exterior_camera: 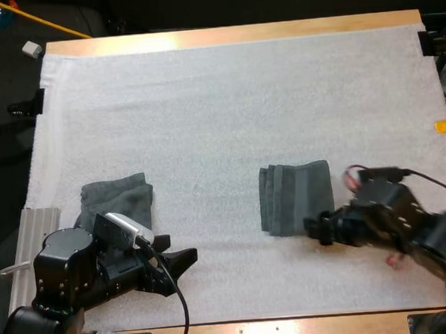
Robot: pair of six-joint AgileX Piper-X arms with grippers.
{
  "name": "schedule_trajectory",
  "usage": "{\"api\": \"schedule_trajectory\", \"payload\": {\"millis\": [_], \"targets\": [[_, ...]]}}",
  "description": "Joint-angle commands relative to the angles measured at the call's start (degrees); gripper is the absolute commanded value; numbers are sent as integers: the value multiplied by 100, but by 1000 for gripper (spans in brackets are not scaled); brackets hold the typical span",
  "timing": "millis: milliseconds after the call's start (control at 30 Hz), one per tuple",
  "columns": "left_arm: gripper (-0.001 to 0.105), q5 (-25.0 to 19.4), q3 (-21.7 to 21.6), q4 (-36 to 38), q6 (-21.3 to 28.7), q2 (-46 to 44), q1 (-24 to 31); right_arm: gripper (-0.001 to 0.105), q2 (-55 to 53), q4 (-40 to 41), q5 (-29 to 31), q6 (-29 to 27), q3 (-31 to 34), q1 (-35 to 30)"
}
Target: Pick towel from pile, fold and stack
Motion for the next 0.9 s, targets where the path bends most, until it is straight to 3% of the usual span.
{"api": "schedule_trajectory", "payload": {"millis": [0, 333, 500, 600, 867], "targets": [[62, 53, 5, -52, 17, 4, -23, 68, -737, 517, 24, -43, -62, 8], [63, 48, -14, -169, 34, 34, -23, 68, -2033, 1297, 253, 5, -66, 27], [70, 28, -23, -455, 0, 149, -26, 68, -2179, 1443, 396, 3, -58, 24], [69, 8, -11, -397, -2, 220, -27, 68, -2113, 1449, 429, -50, -50, 16], [69, -15, -15, -749, -4, 1294, -19, 68, -2128, 1690, 762, -164, -54, 6]]}}
